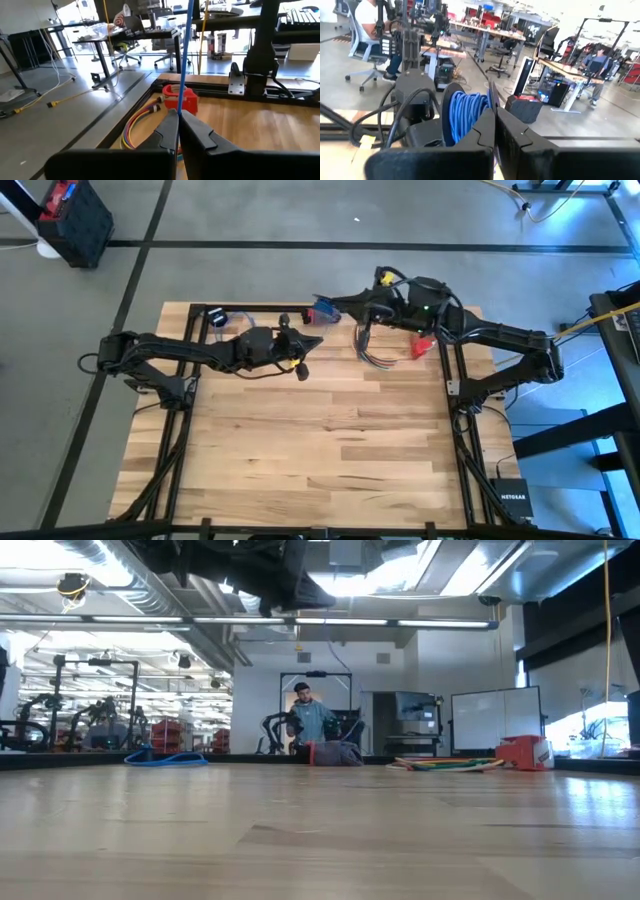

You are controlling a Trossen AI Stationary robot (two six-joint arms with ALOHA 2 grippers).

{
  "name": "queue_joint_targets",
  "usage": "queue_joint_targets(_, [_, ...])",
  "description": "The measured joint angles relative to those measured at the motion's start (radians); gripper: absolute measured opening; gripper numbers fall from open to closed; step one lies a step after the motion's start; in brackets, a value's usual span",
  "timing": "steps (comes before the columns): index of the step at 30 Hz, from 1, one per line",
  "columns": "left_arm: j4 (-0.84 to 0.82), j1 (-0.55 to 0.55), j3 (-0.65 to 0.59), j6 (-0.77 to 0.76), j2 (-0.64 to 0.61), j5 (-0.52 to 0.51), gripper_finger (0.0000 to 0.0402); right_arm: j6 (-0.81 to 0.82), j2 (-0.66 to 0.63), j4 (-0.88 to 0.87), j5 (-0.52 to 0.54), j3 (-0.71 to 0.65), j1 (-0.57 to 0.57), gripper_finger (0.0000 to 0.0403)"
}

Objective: Coil cords
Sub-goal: Coil the blue wire on the black spool

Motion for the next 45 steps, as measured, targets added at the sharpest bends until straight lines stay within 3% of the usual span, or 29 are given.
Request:
queue_joint_targets(7, [-0.097, 0.004, -0.003, 0.026, -0.038, 0.000, 0.0001, -0.002, -0.017, -0.195, -0.045, 0.002, 0.000, 0.0010])
queue_joint_targets(16, [-0.317, 0.059, -0.006, 0.017, -0.254, -0.002, 0.0000, -0.042, -0.002, -0.427, -0.088, -0.012, 0.001, 0.0010])
queue_joint_targets(20, [-0.333, 0.083, -0.006, -0.027, -0.319, 0.105, 0.0000, -0.074, 0.035, -0.427, -0.024, -0.049, 0.000, 0.0010])
queue_joint_targets(24, [-0.302, 0.080, -0.006, -0.075, -0.341, 0.195, 0.0000, -0.103, 0.108, -0.377, 0.044, -0.079, 0.000, 0.0010])
queue_joint_targets(32, [-0.214, 0.038, -0.004, -0.127, -0.277, 0.214, 0.0000, -0.118, 0.245, -0.130, 0.196, -0.092, 0.000, 0.0010])
queue_joint_targets(45, [0.071, 0.025, -0.002, -0.134, -0.126, 0.188, 0.0000, -0.099, 0.280, 0.132, 0.183, -0.096, -0.001, 0.0010])
